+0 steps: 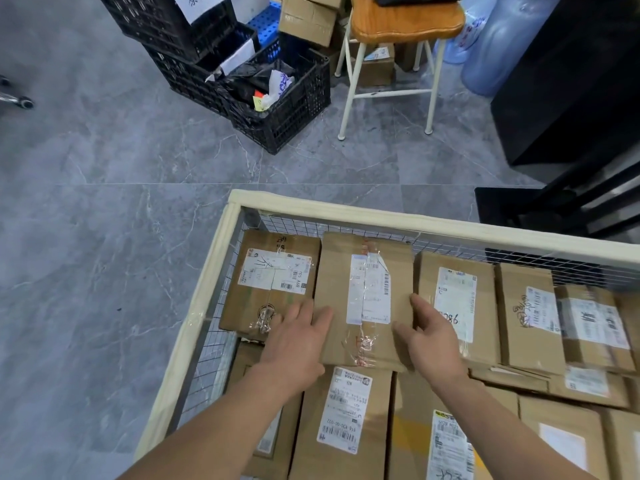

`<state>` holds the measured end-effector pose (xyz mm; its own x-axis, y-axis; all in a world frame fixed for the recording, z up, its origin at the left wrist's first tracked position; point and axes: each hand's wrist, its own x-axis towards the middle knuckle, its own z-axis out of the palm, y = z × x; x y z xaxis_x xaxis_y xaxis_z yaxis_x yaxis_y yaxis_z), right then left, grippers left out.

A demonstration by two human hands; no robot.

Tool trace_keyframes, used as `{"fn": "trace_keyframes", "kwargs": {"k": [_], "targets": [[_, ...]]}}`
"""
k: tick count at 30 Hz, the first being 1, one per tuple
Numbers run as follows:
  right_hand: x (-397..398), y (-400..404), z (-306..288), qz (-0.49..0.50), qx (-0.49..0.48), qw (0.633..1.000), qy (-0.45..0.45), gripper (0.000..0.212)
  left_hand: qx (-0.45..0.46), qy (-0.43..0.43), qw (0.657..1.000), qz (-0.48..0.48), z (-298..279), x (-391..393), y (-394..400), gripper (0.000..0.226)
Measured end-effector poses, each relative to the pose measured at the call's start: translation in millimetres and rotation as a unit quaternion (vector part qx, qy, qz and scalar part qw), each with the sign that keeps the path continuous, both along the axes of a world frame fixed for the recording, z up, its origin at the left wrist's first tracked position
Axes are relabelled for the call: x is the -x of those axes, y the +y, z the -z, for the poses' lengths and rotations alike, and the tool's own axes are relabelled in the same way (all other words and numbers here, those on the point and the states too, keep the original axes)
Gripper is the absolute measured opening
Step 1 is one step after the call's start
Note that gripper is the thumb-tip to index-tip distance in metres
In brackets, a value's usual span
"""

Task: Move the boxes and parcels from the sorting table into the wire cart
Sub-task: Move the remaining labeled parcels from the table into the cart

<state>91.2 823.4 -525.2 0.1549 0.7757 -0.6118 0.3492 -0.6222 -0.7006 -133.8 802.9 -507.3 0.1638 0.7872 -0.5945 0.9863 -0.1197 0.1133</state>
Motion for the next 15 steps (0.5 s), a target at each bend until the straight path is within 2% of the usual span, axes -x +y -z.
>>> {"fn": "trace_keyframes", "kwargs": {"k": [5,9,13,15], "targets": [[-6,-4,-3,-0.037,0.000,0.999,-0.034,0.080,0.017,-0.023,0.999,-0.016,5,-6,16,0.099],[-12,-3,-4,-0.081,0.031,0.996,-0.017,0.096,0.037,-0.029,0.999,-0.020,5,-5,20,0.102],[-13,-5,-22,-0.104,0.047,0.993,-0.022,0.096,0.048,-0.021,0.998,-0.019,-8,-6,18,0.100],[-12,-7,-38,-0.122,0.047,0.990,-0.048,0.088,0.045,-0.009,0.999,-0.003,-23,-6,17,0.098]]}}
